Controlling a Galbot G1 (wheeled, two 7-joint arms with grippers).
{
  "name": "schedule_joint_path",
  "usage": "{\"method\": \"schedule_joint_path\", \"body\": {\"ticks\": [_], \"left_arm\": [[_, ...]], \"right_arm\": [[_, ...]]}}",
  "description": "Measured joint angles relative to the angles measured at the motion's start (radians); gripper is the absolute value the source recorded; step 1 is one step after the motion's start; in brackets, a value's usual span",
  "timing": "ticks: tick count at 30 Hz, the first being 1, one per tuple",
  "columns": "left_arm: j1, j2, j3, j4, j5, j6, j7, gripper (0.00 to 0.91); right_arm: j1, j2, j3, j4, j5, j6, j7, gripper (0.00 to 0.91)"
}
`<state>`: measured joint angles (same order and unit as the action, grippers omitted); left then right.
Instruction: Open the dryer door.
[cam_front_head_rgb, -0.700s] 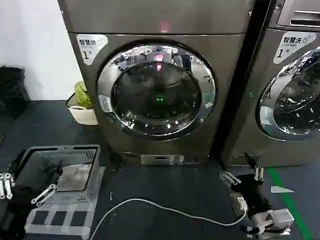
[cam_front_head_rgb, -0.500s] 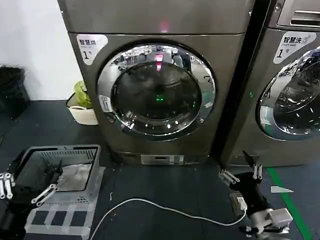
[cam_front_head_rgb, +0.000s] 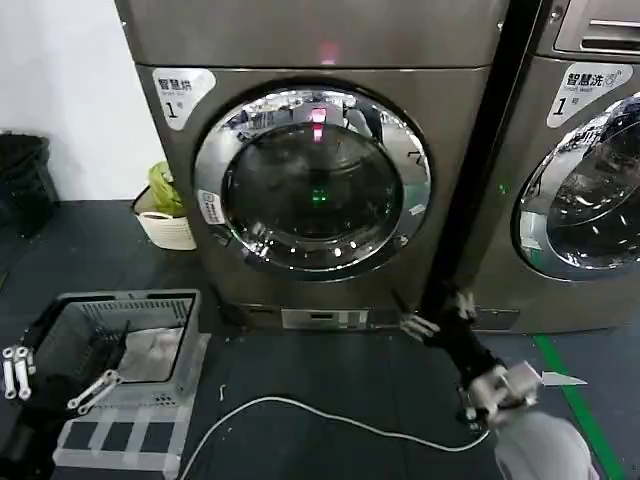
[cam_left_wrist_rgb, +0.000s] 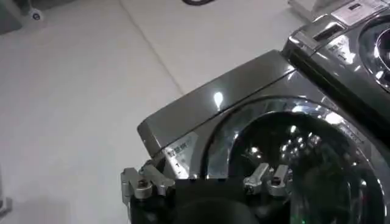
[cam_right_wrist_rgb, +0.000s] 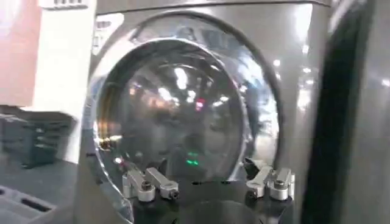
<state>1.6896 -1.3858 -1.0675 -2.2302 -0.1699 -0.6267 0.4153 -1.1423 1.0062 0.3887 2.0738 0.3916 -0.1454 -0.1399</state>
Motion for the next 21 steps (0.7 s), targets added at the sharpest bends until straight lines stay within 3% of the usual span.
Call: {"method": "schedule_joint_path", "body": {"ticks": [3, 7, 21], "left_arm": [[0.001, -0.008, 0.0, -0.006, 0.001, 0.003, 0.003, 0.907], [0.004, -0.021, -0.001, -0.01, 0.002, 0.006, 0.005, 0.907], [0.018, -0.06, 0.0, -0.023, 0.039, -0.002, 0.007, 0.907]], "right_arm": [[0.084, -0.007, -0.06, -0.047, 0.027, 0.048, -0.025, 0.907], [0.2, -0.007, -0.146, -0.122, 0.05, 0.074, -0.058, 0.907], [0.514, 0.039, -0.395, -0.345, 0.085, 0.107, -0.107, 0.907]]}}
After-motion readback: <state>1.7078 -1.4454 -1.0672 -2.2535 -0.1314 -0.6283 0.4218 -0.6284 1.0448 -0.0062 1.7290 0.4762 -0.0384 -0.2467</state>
